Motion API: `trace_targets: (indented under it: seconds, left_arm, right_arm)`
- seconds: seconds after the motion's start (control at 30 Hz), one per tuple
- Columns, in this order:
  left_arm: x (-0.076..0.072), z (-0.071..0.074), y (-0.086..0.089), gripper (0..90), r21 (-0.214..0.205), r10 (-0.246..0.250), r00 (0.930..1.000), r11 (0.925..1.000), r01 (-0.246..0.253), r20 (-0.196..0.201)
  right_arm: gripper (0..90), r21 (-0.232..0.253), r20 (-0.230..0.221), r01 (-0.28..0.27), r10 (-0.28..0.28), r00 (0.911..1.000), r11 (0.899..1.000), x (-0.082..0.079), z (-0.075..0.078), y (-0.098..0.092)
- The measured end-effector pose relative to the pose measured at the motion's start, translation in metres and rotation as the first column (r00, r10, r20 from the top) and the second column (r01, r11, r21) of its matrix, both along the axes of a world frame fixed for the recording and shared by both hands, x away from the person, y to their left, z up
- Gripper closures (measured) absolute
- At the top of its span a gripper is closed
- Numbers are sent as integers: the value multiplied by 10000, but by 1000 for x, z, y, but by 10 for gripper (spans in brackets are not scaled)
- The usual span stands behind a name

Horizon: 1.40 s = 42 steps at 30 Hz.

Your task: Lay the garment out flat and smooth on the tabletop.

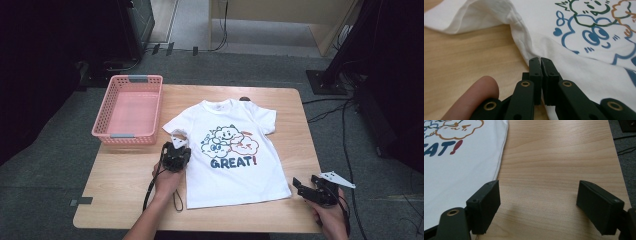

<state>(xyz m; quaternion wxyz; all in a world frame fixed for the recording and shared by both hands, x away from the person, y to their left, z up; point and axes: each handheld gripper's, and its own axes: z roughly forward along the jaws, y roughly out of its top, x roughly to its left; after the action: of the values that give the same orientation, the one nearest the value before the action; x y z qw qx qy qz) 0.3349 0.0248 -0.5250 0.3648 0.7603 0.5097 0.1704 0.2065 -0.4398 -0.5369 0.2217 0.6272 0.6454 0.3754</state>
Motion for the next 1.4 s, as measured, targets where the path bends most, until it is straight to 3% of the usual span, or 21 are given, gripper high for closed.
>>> trace_targets:
  seconds: [0.17,0.23,0.3,0.4,0.5,0.6,0.63,0.67,0.7,0.8,0.87,0.97,1.0,1.07,1.1,1.13,1.23,1.27,1.33,1.37,1.4]
  left_arm:
    - [-9,1,9,782,2,-229,9997,9997,229,-25]
    - [-10,2,12,628,288,148,9999,9995,-148,-4]
    - [-8,4,15,490,-101,415,9991,9991,-415,8]
    - [-2,9,12,438,-481,919,9954,9947,-905,275]
    - [11,12,4,377,-555,1763,9839,9831,-1745,294]
    - [31,13,-4,339,-958,2719,9622,9583,-2691,173]
    - [37,13,-7,334,-973,3069,9516,9477,-3041,148]
    - [44,11,-10,334,-689,3397,9404,9386,-3379,153]
    - [48,9,-12,332,-279,3571,9339,9339,-3566,190]
    - [50,4,-12,320,964,3794,9241,9190,-3822,468]
    - [47,0,-6,320,1747,3765,9226,9060,-3855,835]
    - [44,1,1,319,1997,3720,9222,9006,-3862,1059]
    - [43,0,2,319,2335,3598,9240,8946,-3811,1295]
    - [41,-1,1,307,2671,3316,9302,8926,-3633,1571]
    - [40,0,1,301,2675,3109,9366,8997,-3449,1618]
    - [37,3,1,284,2404,2889,9427,9154,-3230,1668]
    - [28,11,3,263,1629,2579,9485,9436,-2882,1841]
    - [25,14,4,213,1469,2411,9528,9518,-2692,1845]
    - [21,18,5,192,1394,2323,9523,9550,-2620,1979]
    - [19,20,6,138,1297,2221,9557,9597,-2493,1933]
    - [18,22,8,40,1333,2201,9575,9599,-2466,1867]
  right_arm:
    - [195,-65,1,12,-12,10000,10000,0,0,0]
    - [195,-82,20,27,-26,10000,10000,0,0,0]
    - [195,-65,14,67,-67,10000,10000,0,0,0]
    - [195,-94,17,93,-93,10000,9999,0,0,1]
    - [195,-121,15,87,-87,10000,9999,0,0,1]
    - [195,-91,2,103,-103,9999,9999,0,0,1]
    - [195,-89,1,103,-103,9999,9999,-1,0,1]
    - [195,-75,-6,101,-101,9999,9999,-1,0,1]
    - [195,-61,-13,102,-102,9999,9999,-1,0,1]
    - [195,-27,4,75,-75,10000,10000,-1,0,1]
    - [196,10,5,58,-58,10000,10000,-1,0,0]
    - [197,6,5,39,-39,10000,10000,-1,0,0]
    - [197,-21,13,24,-24,10000,10000,0,0,1]
    - [197,-71,-2,23,-23,10000,10000,0,0,1]
    - [197,-61,-7,31,-31,10000,10000,0,0,1]
    - [196,-23,3,48,-48,10000,10000,-1,0,1]
    - [196,40,14,99,-99,9999,9999,-1,0,0]
    - [195,36,9,102,-102,9999,9999,-1,0,0]
    - [191,21,25,105,-105,9999,9999,-1,0,0]
    - [188,14,54,93,-93,9999,10000,-1,0,0]
    - [182,14,105,74,-74,9999,10000,-1,0,0]
